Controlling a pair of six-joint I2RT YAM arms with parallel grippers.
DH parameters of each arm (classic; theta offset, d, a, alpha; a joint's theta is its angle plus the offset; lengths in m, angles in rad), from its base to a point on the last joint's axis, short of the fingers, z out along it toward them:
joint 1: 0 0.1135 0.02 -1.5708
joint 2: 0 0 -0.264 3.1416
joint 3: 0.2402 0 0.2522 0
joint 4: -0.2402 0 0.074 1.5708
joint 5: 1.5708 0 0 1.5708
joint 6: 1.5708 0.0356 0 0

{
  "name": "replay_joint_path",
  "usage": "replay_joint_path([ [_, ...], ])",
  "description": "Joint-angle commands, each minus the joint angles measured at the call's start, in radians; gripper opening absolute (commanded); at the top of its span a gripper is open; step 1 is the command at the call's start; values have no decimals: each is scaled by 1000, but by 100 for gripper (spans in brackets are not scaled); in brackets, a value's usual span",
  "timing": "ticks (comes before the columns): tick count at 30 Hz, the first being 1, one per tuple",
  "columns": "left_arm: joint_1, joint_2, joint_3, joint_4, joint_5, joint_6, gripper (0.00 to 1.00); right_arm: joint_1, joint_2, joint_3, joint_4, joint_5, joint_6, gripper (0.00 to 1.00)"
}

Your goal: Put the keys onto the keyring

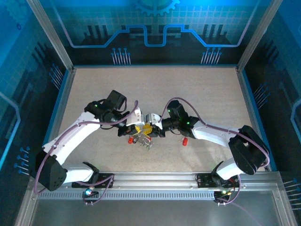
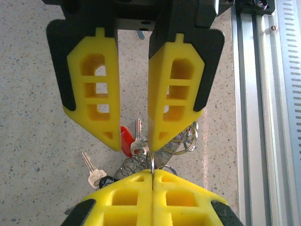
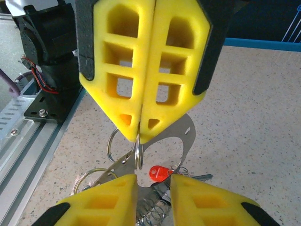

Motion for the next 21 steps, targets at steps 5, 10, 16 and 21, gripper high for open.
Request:
replay_joint_path([
  [5,-10,19,55,-22,15,-8,0,18,-13,-20,43,-41,30,26],
  [10,-10,24,59,-22,19,-15,0,21,-6,-25,97,-34,58,25],
  [16,-10,18,65,-14,27,-30,0,21,11,-19,103,-25,77,4],
  [21,-10,3,69,18,34,-76,0,22,20,-28,149,-27,121,3],
])
